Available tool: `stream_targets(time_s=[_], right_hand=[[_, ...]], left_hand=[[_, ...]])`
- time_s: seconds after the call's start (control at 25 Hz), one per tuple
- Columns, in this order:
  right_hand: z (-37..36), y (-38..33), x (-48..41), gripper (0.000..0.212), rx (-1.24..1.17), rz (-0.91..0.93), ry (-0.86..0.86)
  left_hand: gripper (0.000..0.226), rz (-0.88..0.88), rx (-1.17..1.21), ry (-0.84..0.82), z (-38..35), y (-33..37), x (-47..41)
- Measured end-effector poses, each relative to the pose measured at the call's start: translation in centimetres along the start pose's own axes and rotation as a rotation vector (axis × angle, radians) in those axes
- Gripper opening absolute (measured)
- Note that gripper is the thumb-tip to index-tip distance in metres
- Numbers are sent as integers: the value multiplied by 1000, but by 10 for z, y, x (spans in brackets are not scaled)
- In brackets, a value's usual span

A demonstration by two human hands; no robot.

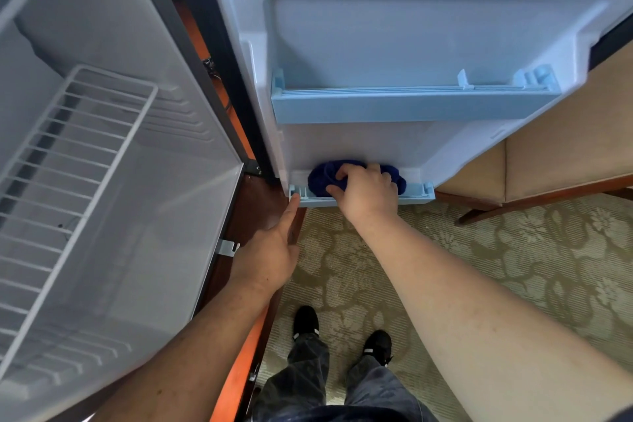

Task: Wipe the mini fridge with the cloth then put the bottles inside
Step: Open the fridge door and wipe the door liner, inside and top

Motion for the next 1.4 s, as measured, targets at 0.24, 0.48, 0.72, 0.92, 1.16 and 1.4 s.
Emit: stream_targets(time_s=[0.24, 0.48, 0.72, 0.92, 1.16, 1.4], right_hand=[[19, 55, -13, 38, 26, -83, -15], [20, 60, -17, 32, 0, -94, -4], [9, 23, -19, 32, -15, -81, -48], [-12, -35, -12, 31, -24, -1, -55], [10, 0, -18, 27, -17, 25, -29], [58, 71, -6, 24, -33, 16, 134]], left_hand=[[98, -3, -28, 28, 1, 2, -1], [95, -7, 22, 0, -3, 2, -3], [98, -8, 83, 7, -7, 2, -5], [96, -18, 86, -11, -9, 4, -8], [93, -13, 53, -3, -4, 6, -9], [94, 10, 72, -15, -3, 4, -5]])
Point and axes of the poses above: each hand's wrist, its own x-axis away from the middle knuckle, its own z-axis out of the back of the hand, y = z × x, the point moved 10 cm from there along -x, towards the middle knuckle, and after that the axes turned 1 degree about -z, right-handed, at the moved point
